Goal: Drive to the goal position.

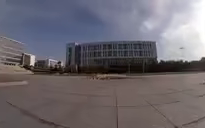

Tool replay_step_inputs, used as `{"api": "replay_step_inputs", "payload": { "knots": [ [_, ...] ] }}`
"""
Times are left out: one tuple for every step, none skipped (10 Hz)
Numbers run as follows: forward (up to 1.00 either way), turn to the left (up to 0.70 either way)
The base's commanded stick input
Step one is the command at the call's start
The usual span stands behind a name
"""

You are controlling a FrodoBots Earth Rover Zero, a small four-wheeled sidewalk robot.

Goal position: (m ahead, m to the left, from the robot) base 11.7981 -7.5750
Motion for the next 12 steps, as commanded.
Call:
{"api": "replay_step_inputs", "payload": {
  "knots": [
    [0.7, 0.0],
    [0.7, 0.0],
    [0.7, 0.0],
    [0.7, 0.0],
    [0.7, 0.0],
    [0.7, 0.0],
    [0.7, -0.1],
    [0.7, -0.35],
    [0.7, -0.35],
    [0.7, -0.35],
    [0.7, -0.35],
    [0.7, -0.35]
  ]
}}
